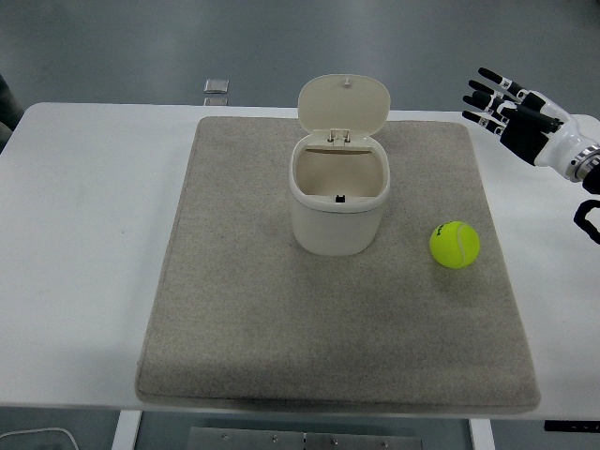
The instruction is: Pick up the tennis ball and place it in the box.
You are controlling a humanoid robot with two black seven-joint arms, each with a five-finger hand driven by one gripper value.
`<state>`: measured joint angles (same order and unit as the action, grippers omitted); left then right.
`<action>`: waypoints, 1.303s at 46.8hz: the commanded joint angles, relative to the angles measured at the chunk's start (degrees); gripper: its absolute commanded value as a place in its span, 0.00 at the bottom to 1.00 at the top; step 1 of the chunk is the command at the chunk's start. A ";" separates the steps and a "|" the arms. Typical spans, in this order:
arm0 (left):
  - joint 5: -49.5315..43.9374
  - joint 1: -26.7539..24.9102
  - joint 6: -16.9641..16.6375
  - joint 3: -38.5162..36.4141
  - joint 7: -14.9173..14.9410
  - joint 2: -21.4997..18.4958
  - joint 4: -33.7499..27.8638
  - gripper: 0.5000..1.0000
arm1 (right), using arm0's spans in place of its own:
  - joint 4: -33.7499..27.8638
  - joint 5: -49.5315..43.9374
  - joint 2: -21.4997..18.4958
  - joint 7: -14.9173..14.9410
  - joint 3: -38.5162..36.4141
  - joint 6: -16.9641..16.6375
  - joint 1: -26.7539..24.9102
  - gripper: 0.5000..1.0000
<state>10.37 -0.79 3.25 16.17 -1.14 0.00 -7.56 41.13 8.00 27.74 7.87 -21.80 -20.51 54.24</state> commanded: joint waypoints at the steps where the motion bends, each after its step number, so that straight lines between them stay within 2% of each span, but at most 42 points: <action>1: 0.00 0.00 0.00 0.00 0.00 0.00 0.00 0.98 | 0.00 0.00 -0.23 -0.05 0.00 0.12 0.08 0.83; 43: 0.00 0.62 0.00 -0.09 0.00 0.00 0.00 0.98 | 0.09 -0.97 0.03 1.35 0.27 -0.14 -0.01 0.83; 51: 0.00 0.62 0.00 0.00 0.00 0.00 0.00 0.98 | 0.09 -1.58 0.21 2.85 0.62 -0.32 -0.01 0.83; 61: 0.00 0.62 0.00 -0.09 0.00 0.00 0.00 0.98 | 0.09 -3.25 0.21 2.85 0.62 -0.32 0.52 0.83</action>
<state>10.37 -0.18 3.25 16.09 -1.14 0.00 -7.56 41.23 4.87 27.96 10.73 -21.18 -20.85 54.59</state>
